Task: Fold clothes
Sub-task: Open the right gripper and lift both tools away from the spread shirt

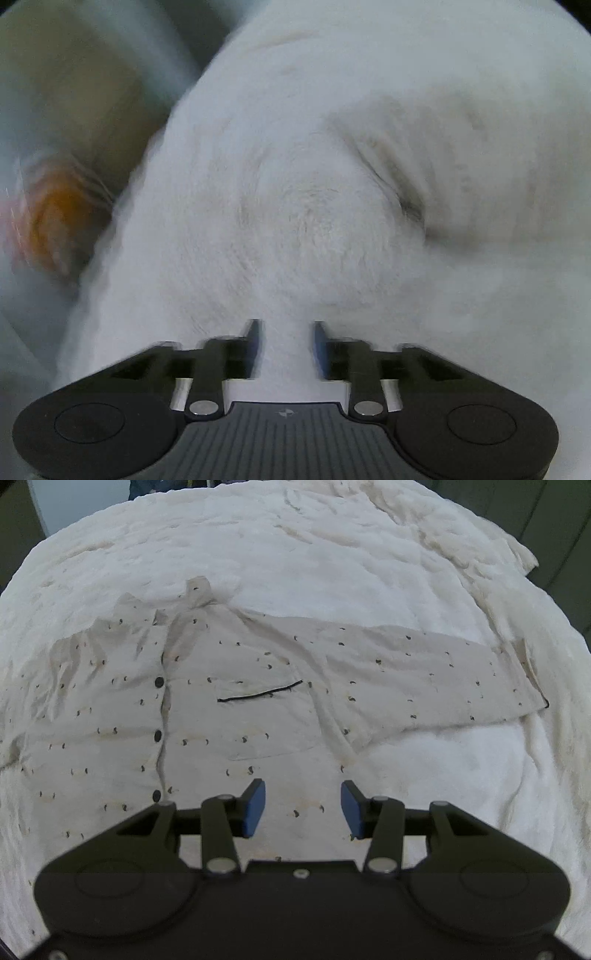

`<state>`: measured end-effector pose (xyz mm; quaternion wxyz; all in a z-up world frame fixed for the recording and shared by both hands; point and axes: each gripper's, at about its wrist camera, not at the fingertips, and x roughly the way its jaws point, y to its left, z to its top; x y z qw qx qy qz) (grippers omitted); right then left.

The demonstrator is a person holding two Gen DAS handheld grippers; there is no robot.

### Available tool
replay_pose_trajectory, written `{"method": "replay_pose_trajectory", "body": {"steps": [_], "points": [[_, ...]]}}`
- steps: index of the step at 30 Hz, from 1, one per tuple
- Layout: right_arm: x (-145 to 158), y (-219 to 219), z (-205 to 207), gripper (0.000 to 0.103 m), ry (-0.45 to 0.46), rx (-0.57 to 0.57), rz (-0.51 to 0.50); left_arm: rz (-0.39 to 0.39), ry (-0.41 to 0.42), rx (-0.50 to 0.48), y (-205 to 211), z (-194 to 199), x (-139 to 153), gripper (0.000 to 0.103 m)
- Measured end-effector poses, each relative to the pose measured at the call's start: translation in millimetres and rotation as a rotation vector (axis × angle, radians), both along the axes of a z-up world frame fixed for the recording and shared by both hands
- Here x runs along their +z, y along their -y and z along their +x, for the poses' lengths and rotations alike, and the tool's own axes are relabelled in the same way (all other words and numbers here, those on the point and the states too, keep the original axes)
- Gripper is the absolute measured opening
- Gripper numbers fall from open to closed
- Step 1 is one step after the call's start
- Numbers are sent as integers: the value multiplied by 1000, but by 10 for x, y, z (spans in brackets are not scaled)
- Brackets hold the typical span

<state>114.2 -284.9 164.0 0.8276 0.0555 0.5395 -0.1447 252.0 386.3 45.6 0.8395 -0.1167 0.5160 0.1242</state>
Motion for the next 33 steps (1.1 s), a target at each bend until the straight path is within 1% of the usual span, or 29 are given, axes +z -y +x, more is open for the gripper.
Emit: {"method": "replay_pose_trajectory", "body": {"steps": [1, 3, 4, 5, 7, 8, 9, 10, 11, 12, 13, 14, 17, 19, 21, 22, 23, 26, 28, 30, 31, 32, 33], "points": [[-5, -2, 1, 44, -5, 2, -2, -94, 28, 44, -75, -9, -3, 51], [-32, 1, 4, 44, -19, -5, -8, -304, 111, 155, -180, 35, -69, 51], [-41, 2, 10, 44, -23, -14, -8, -330, 130, 171, -184, 64, -88, 51], [-42, -2, 13, 44, -24, -18, -7, -411, 167, 208, -192, 152, -187, 51], [-29, -33, 31, 44, -19, -21, -3, -515, 171, 240, -201, 223, -319, 50], [-24, -53, 41, 44, -16, -17, -4, -588, 173, 273, -199, 261, -421, 42], [-16, -91, 56, 44, -13, -1, -11, -661, 200, 329, -194, 268, -520, 35], [-13, -141, 72, 44, -10, 23, -25, -692, 215, 356, -187, 262, -557, 29], [-13, -191, 84, 44, -10, 49, -45, -764, 258, 433, -173, 225, -646, 28], [-16, -234, 94, 44, -10, 70, -61, -777, 271, 451, -166, 210, -666, 28], [-17, -252, 101, 44, -10, 78, -66, -785, 281, 467, -142, 193, -690, 23], [-18, -279, 107, 44, -10, 92, -73, -793, 291, 483, -117, 175, -715, 5], [-22, -345, 115, 43, -8, 122, -91, -777, 311, 470, -25, 114, -678, 2], [-23, -368, 113, 43, -7, 128, -98, -776, 354, 470, -47, 38, -562, 2], [-24, -370, 113, 43, -8, 124, -95, -738, 381, 455, -72, 0, -437, 2], [-22, -368, 114, 42, -8, 122, -94, -683, 396, 420, -108, -11, -272, 2], [-16, -368, 116, 42, -7, 122, -93, -672, 398, 409, -125, -14, -238, 2], [5, -373, 131, 42, 1, 124, -89, -549, 437, 346, -226, -35, 65, 0], [9, -377, 151, 42, 6, 122, -88, -489, 414, 346, -337, -152, 142, 0], [13, -385, 173, 42, 12, 116, -84, -428, 374, 391, -440, -240, 142, 0], [15, -390, 177, 42, 15, 114, -82, -420, 364, 397, -458, -296, 152, 0], [15, -401, 179, 42, 15, 116, -82, -422, 330, 382, -428, -345, 113, 0], [13, -415, 181, 42, 15, 119, -82, -432, 308, 369, -379, -298, 110, 2]]}}
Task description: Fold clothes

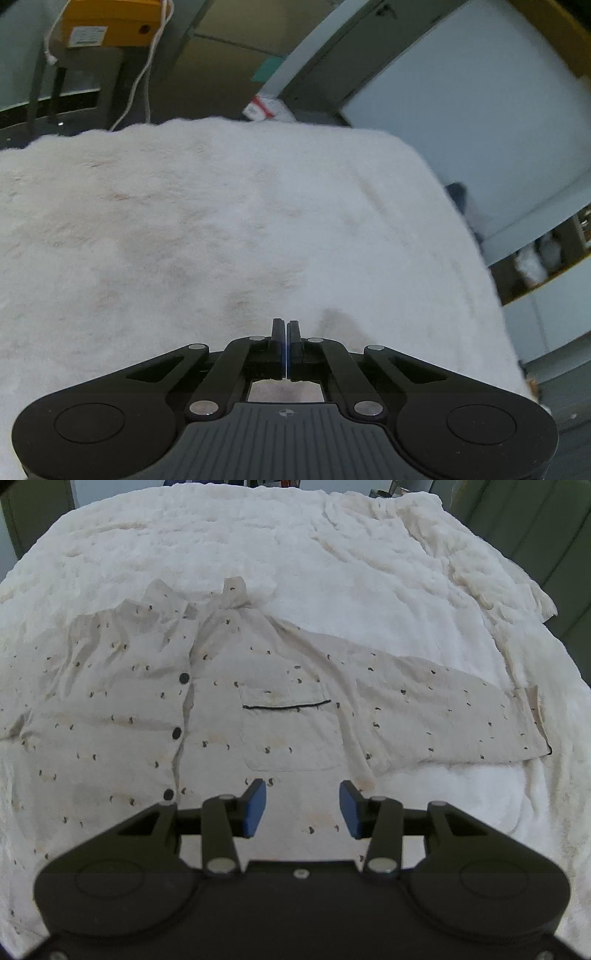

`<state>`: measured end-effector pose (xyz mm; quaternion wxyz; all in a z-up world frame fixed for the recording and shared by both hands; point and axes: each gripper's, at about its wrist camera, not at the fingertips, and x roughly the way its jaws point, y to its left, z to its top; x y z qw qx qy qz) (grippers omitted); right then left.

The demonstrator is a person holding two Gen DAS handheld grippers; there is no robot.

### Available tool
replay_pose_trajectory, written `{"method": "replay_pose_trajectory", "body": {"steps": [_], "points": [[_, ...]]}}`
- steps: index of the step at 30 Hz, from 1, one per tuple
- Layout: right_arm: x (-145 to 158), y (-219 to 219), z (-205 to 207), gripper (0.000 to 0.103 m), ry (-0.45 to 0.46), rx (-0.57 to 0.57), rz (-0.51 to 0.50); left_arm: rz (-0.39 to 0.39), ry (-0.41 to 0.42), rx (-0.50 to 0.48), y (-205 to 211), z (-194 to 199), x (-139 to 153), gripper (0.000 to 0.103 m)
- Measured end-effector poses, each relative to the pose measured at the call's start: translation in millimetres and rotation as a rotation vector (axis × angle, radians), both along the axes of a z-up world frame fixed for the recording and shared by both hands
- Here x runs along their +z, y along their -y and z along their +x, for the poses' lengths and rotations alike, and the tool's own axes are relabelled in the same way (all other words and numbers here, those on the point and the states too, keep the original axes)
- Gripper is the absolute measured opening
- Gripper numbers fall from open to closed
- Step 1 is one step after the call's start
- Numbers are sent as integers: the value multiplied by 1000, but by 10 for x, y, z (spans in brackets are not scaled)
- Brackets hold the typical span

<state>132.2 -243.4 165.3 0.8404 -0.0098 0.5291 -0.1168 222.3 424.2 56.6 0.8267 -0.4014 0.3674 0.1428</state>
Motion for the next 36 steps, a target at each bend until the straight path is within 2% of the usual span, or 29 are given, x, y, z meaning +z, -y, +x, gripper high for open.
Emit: {"method": "replay_pose_trajectory", "body": {"steps": [1, 2, 3, 4, 8, 11, 12, 13, 14, 15, 16, 17, 20, 21, 22, 23, 25, 28, 29, 30, 31, 33, 34, 36], "points": [[-3, -7, 0, 42, -1, 2, 0, -6, -4, -5, -42, 89, -11, 19], [-11, -13, -3, 42, -5, 4, 0, -39, -20, -32, 19, 82, -46, 42], [-21, -20, -5, 42, -10, 5, 0, -69, -35, -61, 107, 103, -118, 49], [-25, -26, -9, 42, -13, 6, -1, -66, -46, -86, 240, 141, -201, 49], [-24, -31, -6, 42, -19, 5, -1, -59, -87, -79, 413, 270, -382, 49], [-25, -24, 11, 43, -21, 9, -6, -22, -118, -81, 549, 477, -466, 48], [-29, -18, 16, 43, -19, 6, -8, -1, -110, -100, 606, 554, -461, 38], [-36, -14, 18, 43, -18, 3, -7, 42, -116, -123, 655, 608, -435, 3], [-54, -11, 18, 43, -19, 0, -4, 87, -123, -147, 703, 660, -406, 0], [-71, -9, 17, 43, -21, 0, -2, 132, -131, -170, 751, 712, -378, 0], [-86, -8, 15, 43, -24, 1, -2, 263, -130, -138, 791, 697, -275, 0], [-101, -9, 10, 43, -26, 2, -2, 331, -157, -86, 758, 691, -227, 0], [-129, -10, -5, 43, -23, 16, -11, 311, -235, -51, 680, 689, -265, 1], [-146, -1, -6, 43, -23, 24, -12, 367, -253, -109, 753, 716, -227, 2], [-164, 11, -7, 43, -24, 32, -11, 461, -278, -139, 856, 756, -155, 11], [-186, 46, -15, 43, -24, 29, -6, 499, -297, -142, 899, 784, -126, 27], [-227, 119, -33, 43, -22, 13, 8, 577, -307, -124, 1027, 815, 7, 30], [-296, 279, -86, 43, -23, -30, 36, 619, -226, -159, 1313, 956, 298, 30], [-313, 319, -103, 43, -24, -40, 41, 607, -180, -203, 1500, 1034, 386, 33], [-331, 359, -123, 43, -26, -44, 44, 564, -100, -296, 1868, 1181, 514, 36], [-349, 399, -143, 43, -28, -46, 46, 554, -86, -316, 1954, 1204, 569, 44], [-373, 448, -193, 43, -34, -2, 10, 433, -5, -515, 2657, 1538, 691, 52], [-384, 469, -219, 43, -37, 23, -11, 404, 9, -558, 2789, 1621, 694, 52], [-386, 492, -254, 44, -38, 65, -44, 306, 44, -724, 3540, 1897, 678, 59]]}}
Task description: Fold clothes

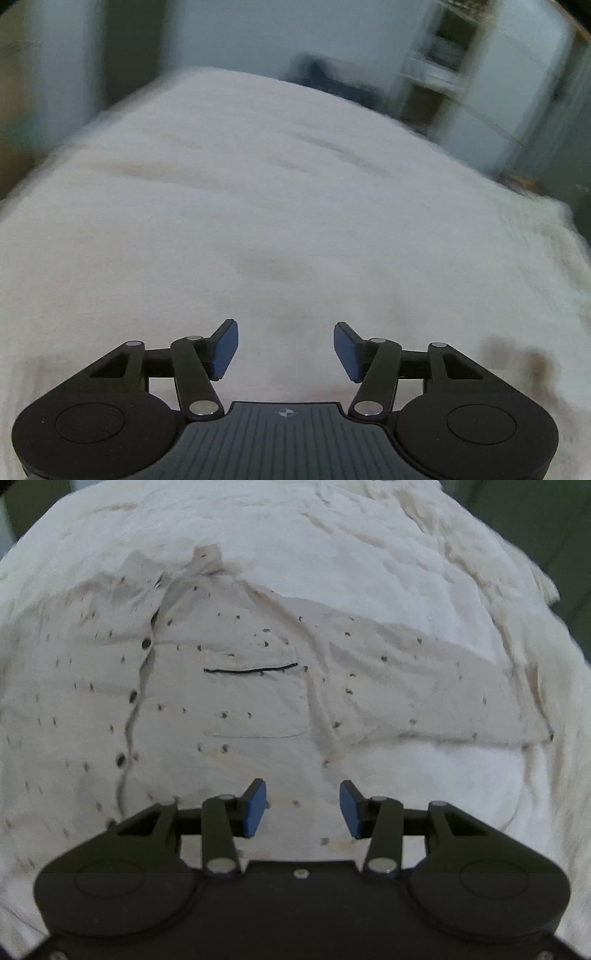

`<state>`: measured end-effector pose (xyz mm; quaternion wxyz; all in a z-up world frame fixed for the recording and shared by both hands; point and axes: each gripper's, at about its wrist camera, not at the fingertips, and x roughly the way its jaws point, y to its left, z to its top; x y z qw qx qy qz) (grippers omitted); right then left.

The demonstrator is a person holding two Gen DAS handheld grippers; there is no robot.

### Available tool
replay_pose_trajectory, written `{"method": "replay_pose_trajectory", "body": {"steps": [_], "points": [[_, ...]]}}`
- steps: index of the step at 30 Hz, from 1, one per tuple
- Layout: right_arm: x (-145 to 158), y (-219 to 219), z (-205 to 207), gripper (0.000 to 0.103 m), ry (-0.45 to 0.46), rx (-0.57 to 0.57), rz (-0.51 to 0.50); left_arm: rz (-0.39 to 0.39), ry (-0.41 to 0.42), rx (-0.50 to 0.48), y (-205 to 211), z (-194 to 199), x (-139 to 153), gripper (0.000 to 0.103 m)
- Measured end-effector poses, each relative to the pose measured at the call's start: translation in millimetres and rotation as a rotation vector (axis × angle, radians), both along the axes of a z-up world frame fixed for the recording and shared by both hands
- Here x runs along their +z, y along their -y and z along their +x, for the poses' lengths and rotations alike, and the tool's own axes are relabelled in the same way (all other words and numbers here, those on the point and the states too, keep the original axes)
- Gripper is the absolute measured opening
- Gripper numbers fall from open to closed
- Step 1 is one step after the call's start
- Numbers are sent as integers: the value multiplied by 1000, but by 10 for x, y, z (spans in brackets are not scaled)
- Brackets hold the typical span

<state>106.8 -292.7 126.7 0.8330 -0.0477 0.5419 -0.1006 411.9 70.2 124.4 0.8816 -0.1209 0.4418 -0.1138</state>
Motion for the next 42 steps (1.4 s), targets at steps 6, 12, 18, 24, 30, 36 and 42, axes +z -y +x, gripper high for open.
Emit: {"method": "replay_pose_trajectory", "body": {"steps": [6, 12, 18, 24, 30, 36, 42], "points": [[65, 267, -147, 44, 28, 15, -16, -31, -206, -451, 1997, 628, -560, 70], [47, 724, -428, 44, 43, -77, -8, 96, -231, -489, 2601, 981, -1149, 2], [-220, 1110, -698, 43, 13, -210, 17, 410, -138, -353, 2667, 1166, -1397, 14], [-221, 1184, -803, 43, 38, -251, 37, 159, -2, -416, 2768, 800, -794, 28], [-173, 1234, -756, 43, 48, -238, 26, 140, -95, -749, 3669, 465, -945, 47], [-109, 1345, -819, 43, 63, -253, -10, -40, -228, -625, 3508, 801, -1315, 1], [-207, 1430, -934, 43, 54, -295, -1, -216, -351, -406, 2920, 891, -1440, 32]]}}
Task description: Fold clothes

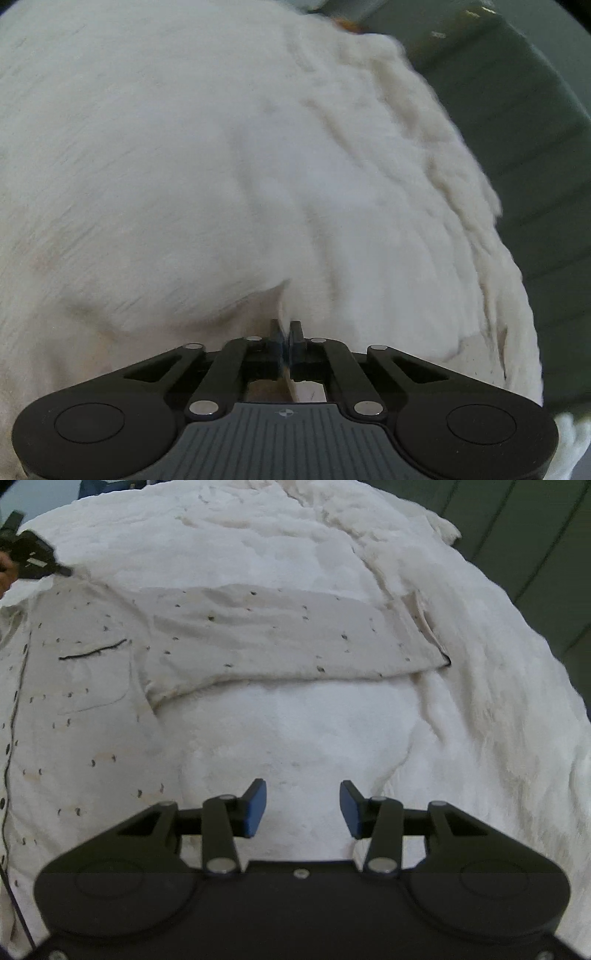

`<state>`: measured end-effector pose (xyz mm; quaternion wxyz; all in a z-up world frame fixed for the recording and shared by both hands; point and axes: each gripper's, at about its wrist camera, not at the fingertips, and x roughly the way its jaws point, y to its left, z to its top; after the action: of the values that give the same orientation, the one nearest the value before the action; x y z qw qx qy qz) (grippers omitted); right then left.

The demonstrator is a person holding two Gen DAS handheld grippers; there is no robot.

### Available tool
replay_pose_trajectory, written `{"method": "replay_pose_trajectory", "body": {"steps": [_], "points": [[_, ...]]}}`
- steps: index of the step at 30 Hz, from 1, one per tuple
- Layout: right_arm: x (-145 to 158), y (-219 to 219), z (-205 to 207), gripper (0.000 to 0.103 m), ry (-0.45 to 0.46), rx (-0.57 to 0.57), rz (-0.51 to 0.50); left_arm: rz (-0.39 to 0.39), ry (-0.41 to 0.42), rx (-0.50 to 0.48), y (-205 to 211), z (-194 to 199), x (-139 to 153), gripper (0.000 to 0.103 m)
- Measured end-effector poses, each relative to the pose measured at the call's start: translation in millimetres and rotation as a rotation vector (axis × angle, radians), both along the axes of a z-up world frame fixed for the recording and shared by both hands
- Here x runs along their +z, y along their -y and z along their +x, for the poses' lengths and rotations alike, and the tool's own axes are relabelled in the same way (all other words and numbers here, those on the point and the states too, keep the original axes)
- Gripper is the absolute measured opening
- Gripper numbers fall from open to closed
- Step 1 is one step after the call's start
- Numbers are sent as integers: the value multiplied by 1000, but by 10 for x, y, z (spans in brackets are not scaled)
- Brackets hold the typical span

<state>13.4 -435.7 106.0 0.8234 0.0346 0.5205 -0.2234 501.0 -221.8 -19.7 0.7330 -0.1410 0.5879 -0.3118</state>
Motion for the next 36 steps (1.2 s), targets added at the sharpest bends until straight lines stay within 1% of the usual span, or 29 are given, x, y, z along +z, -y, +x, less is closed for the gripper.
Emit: {"method": "replay_pose_trajectory", "body": {"steps": [1, 2, 3, 5, 7, 8, 9, 10, 11, 12, 13, 14, 17, 19, 20, 21, 22, 23, 24, 25, 26, 27, 28, 29, 30, 32, 33, 35, 36], "points": [[-6, 4, -5, 43, 0, -1, -1, -7, -15, 7, 9, 61, 43, 43], [-4, 11, -7, 43, 3, -4, -2, -16, -28, 13, 23, 122, 93, 48], [0, 19, -6, 43, 6, -7, -2, -14, -61, 25, 78, 230, 98, 48], [5, 34, 2, 43, 9, -8, -3, -28, -87, -12, 282, 376, 133, 51], [3, 60, 14, 43, 8, -8, -12, -31, -114, -44, 449, 489, 152, 52], [2, 75, 20, 43, 7, -9, -16, -8, -172, -59, 559, 565, 178, 51], [4, 93, 22, 43, 8, -12, -21, 55, -250, -59, 689, 633, 127, 50], [6, 116, 18, 43, 9, -18, -23, 107, -283, -56, 753, 669, 52, 48], [7, 140, 9, 43, 11, -25, -24, 157, -313, -53, 812, 702, -25, 33], [2, 161, -2, 43, 11, -32, -25, 189, -329, -37, 855, 713, -80, 20], [-6, 179, -13, 43, 10, -37, -24, 218, -344, -19, 897, 723, -133, 1], [-23, 198, -26, 43, 7, -44, -22, 217, -334, 14, 900, 730, -136, 1], [-59, 233, -64, 42, 4, -69, -16, 38, -219, 29, 792, 735, -4, 1], [-70, 235, -90, 42, 12, -79, -3, 88, -187, 20, 769, 738, -20, 3], [-73, 230, -97, 42, 12, -79, 0, 152, -173, 34, 744, 759, -40, 5], [-81, 220, -98, 42, 10, -76, -1, 172, -168, 72, 678, 792, -30, 9], [-91, 209, -97, 42, 7, -73, -1, 164, -168, 84, 646, 808, -13, 21], [-91, 195, -94, 42, 6, -66, -4, 147, -158, 93, 590, 835, 45, 28], [-75, 182, -91, 42, 10, -60, -7, 141, -112, 87, 532, 846, 166, 29], [-47, 170, -92, 42, 21, -56, -9, 146, -85, 72, 514, 846, 233, 29], [-31, 166, -91, 42, 26, -54, -10, 177, -35, 25, 512, 832, 359, 30], [-17, 165, -93, 42, 31, -55, -9, 220, 36, -38, 509, 767, 557, 32], [-10, 166, -96, 42, 35, -59, -6, 241, 59, -62, 506, 718, 626, 36], [-6, 170, -97, 42, 38, -63, -3, 296, 88, -90, 546, 627, 739, 38], [-4, 172, -101, 42, 41, -72, 3, 370, 103, -106, 553, 470, 833, 38], [2, 173, -99, 42, 45, -86, 17, 448, 101, -115, 579, 270, 849, 38], [11, 168, -99, 42, 49, -90, 22, 493, 108, -138, 617, 118, 793, 38], [55, 138, -94, 42, 56, -86, 23, 591, 141, -157, 668, -17, 656, 38], [93, 117, -91, 42, 61, -76, 17, 639, 162, -136, 623, -79, 548, 37]]}}
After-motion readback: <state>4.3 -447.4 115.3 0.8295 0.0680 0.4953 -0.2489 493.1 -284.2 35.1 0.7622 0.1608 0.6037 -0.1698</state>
